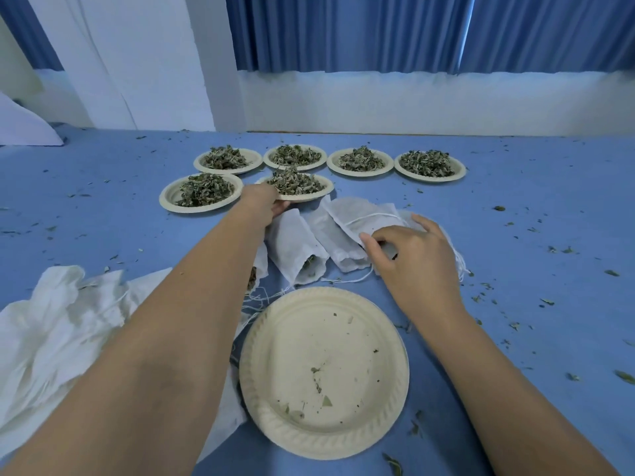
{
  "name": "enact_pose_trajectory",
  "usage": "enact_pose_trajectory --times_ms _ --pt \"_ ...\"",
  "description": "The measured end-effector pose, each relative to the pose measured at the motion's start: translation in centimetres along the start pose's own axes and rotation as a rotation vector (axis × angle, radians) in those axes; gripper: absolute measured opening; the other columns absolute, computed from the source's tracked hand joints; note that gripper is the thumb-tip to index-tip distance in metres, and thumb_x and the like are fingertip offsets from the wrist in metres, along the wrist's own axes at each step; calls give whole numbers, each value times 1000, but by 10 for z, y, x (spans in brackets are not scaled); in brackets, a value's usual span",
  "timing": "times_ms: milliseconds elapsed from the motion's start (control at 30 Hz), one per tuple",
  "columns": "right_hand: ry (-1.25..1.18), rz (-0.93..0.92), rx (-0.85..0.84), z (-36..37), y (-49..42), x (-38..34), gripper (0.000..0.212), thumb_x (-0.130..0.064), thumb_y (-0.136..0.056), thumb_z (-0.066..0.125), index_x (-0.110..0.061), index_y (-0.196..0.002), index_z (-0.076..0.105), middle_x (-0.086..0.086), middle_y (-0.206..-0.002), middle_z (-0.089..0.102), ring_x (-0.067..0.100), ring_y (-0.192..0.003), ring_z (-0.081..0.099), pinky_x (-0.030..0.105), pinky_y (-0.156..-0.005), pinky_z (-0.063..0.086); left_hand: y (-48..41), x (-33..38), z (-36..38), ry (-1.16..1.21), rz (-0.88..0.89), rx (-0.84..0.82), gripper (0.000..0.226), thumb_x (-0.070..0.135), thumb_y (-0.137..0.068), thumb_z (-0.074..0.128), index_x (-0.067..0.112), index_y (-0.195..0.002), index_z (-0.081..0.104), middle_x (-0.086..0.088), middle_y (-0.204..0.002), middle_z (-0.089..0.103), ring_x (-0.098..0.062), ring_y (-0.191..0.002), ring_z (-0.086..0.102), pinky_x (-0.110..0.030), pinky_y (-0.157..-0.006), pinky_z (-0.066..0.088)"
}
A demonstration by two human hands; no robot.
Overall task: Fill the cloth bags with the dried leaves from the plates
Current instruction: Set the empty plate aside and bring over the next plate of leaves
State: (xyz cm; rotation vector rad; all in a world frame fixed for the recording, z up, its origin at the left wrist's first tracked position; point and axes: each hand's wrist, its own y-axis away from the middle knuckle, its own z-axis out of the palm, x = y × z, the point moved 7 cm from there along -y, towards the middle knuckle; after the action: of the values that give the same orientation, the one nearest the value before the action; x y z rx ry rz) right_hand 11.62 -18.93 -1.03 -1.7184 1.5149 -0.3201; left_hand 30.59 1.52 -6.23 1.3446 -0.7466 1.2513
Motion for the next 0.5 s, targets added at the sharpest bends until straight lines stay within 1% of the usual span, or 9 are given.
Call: enact_pose_trajectory --times_ms 67,133,200,233,267,333,400,467,500 --pt "-12 -9 100 -12 1 -3 36 -29 -90 57 -10 -62 70 -1 -52 64 26 -59 60 33 -95 43 7 2 -3 71 -26 22 28 -10 -96 43 8 -75 44 -10 -78 49 -18 -70 54 -28 -63 57" --pt "-6 -32 146 -18 1 -5 37 -25 -89 58 -7 -59 69 0 -51 63 27 -53 57 30 -88 43 19 9 -6 118 -16 8 28 -10 -96 42 9 -77 46 -9 -80 49 -22 -79 57 -28 -64 58" --pt "7 -55 174 -22 3 -6 36 -22 -88 59 -7 -56 67 0 -49 61 28 -52 56 26 -81 41 34 10 -12 186 -6 4 18 -12 -95 44 4 -89 49 -10 -80 47 -23 -79 56 -29 -68 59" --pt "-3 -47 157 -22 4 -6 37 -22 -88 58 -6 -56 68 1 -48 60 29 -53 56 26 -78 41 44 11 -15 223 8 11 16 -14 -94 45 0 -101 49 -11 -80 46 -22 -78 54 -30 -69 60" --pt "-30 -21 113 -19 4 -4 38 -24 -90 58 -6 -58 69 2 -48 59 30 -54 56 25 -75 42 52 11 -18 246 33 7 22 -14 -93 47 -2 -111 47 -11 -82 46 -23 -80 54 -29 -67 60" --pt "-121 50 0 -11 5 2 39 -26 -94 57 -6 -64 71 5 -53 63 30 -60 58 31 -67 47 76 16 -25 244 118 12 30 -14 -92 50 -7 -121 45 -13 -93 49 -23 -83 58 -25 -62 59" --pt "-241 92 -41 -9 5 7 37 -24 -94 58 -7 -65 72 3 -59 67 25 -61 61 37 -64 49 103 21 -30 212 197 -36 16 -12 -92 51 -8 -108 48 -12 -97 47 -19 -72 59 -23 -62 59" --pt "-368 125 -27 -13 6 9 36 -22 -95 57 -10 -64 71 -8 -60 67 9 -53 59 28 -60 49 130 23 -37 199 229 -117 5 -10 -94 50 -5 -95 50 -10 -88 47 -17 -65 61 -26 -69 60" --pt "-458 172 -40 -13 6 11 36 -23 -96 56 -12 -64 70 -10 -61 67 6 -48 57 22 -56 47 139 22 -40 204 225 -171 4 -9 -94 50 -5 -94 51 -12 -89 50 -18 -68 63 -27 -72 60"
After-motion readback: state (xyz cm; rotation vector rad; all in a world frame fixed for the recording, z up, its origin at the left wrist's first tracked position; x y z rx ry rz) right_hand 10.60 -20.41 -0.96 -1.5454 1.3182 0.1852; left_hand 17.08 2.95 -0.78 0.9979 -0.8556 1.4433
